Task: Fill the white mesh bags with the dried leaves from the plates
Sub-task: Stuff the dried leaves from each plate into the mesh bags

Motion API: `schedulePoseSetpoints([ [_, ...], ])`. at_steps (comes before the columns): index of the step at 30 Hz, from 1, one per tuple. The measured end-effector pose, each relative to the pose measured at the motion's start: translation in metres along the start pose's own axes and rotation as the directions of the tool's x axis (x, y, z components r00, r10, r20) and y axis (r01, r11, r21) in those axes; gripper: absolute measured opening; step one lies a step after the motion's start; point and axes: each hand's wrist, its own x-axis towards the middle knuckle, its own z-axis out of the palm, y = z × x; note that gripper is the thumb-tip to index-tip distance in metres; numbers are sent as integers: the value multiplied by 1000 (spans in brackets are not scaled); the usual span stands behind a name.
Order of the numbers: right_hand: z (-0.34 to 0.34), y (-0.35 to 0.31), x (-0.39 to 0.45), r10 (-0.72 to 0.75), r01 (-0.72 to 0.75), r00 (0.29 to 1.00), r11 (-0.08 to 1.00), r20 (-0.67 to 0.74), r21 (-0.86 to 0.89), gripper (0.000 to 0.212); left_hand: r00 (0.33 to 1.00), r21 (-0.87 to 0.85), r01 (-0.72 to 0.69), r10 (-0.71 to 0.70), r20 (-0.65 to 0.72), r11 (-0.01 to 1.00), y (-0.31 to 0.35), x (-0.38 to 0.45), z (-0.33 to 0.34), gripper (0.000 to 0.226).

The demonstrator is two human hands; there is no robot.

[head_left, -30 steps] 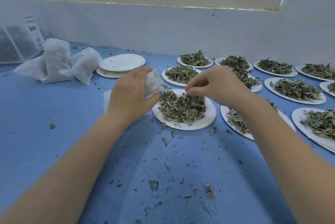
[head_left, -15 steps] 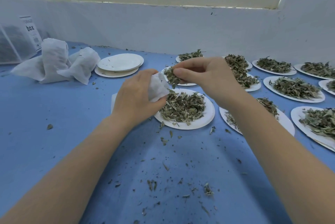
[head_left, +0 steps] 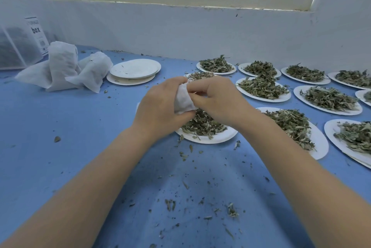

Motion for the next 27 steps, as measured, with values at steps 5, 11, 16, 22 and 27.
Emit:
schedulePoseSetpoints([
  [5, -20, -4, -3, 38, -60, 977, 993, 209, 102, 34, 999, -19, 21, -21, 24, 1000, -3, 2, -3, 57],
  [11, -19, 1, -1, 80, -81, 997, 980, 13, 181, 21, 1000, -5, -20, 20, 3, 1000, -1, 1, -3, 50],
  [16, -22, 7, 2, 146, -116, 988, 922, -53, 370, 21, 996, 85, -83, 80, 40, 993, -6, 1, -2, 58],
  [22, -9, -1, 2, 72, -73, 997, 997, -39, -13, 7, 988, 80, -152, 151, 17, 985, 1, 2, -2, 55],
  [27, -6, -5, 1, 21, -21, 996, 1000, 87, 0, 12, 992, 25, -115, 113, 61, 993, 2, 6, -7, 69],
])
